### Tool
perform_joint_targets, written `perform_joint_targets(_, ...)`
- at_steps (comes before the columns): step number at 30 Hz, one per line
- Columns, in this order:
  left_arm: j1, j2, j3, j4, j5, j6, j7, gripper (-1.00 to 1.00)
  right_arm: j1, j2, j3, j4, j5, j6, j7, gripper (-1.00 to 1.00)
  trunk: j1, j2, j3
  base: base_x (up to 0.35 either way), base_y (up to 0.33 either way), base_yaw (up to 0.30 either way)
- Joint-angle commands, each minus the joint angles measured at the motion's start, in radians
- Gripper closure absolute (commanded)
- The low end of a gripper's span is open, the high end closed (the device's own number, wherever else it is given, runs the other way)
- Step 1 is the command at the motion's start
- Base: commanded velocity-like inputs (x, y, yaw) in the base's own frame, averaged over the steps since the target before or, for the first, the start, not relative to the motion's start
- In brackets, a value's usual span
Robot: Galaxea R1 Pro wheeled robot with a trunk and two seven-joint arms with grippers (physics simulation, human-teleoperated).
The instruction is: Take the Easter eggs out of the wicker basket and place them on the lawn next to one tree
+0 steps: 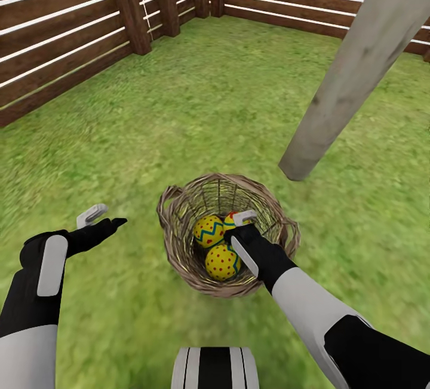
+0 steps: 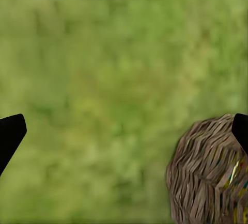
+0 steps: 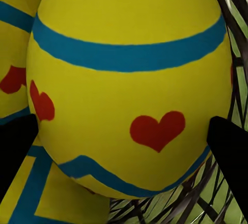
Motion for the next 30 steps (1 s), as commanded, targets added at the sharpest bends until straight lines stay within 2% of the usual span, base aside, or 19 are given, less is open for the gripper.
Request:
perform_joint_targets(1, 0.0, 0.0, 0.0, -0.001, 0.011, 0.004, 0.009, -1.0, -0.001, 0.0, 0.003, 0.0, -0.006, 0.003, -0.009, 1.0, 0.0, 0.0, -0.001, 0.0, 0.0, 0.0)
perform_joint_targets(26, 0.0, 0.002, -0.001, 0.002, 0.011, 0.005, 0.011, -1.0, -0.001, 0.0, 0.003, -0.007, -0.006, 0.003, -0.009, 1.0, -0.011, 0.006, 0.096, 0.0, 0.0, 0.0)
perform_joint_targets(30, -0.002, 0.002, -0.001, 0.001, 0.011, 0.006, 0.011, -1.0, -0.001, -0.001, 0.003, -0.018, -0.007, 0.004, -0.009, 1.0, -0.013, 0.006, 0.111, -0.131, 0.0, 0.0)
